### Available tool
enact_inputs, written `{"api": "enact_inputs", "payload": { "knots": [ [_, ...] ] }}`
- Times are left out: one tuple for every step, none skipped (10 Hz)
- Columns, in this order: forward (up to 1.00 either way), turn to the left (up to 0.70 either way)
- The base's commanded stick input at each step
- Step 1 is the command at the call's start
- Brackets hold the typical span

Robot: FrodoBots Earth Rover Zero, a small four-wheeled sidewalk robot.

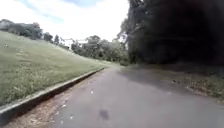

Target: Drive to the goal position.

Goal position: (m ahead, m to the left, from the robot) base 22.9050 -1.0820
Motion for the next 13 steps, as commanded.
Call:
{"api": "enact_inputs", "payload": {
  "knots": [
    [1.0, 0.0],
    [1.0, 0.0],
    [1.0, 0.0],
    [1.0, 0.12],
    [0.93, 0.26],
    [0.3, 0.05],
    [0.35, -0.04],
    [1.0, -0.02],
    [1.0, -0.02],
    [1.0, -0.02],
    [1.0, -0.02],
    [1.0, -0.13],
    [1.0, -0.32]
  ]
}}
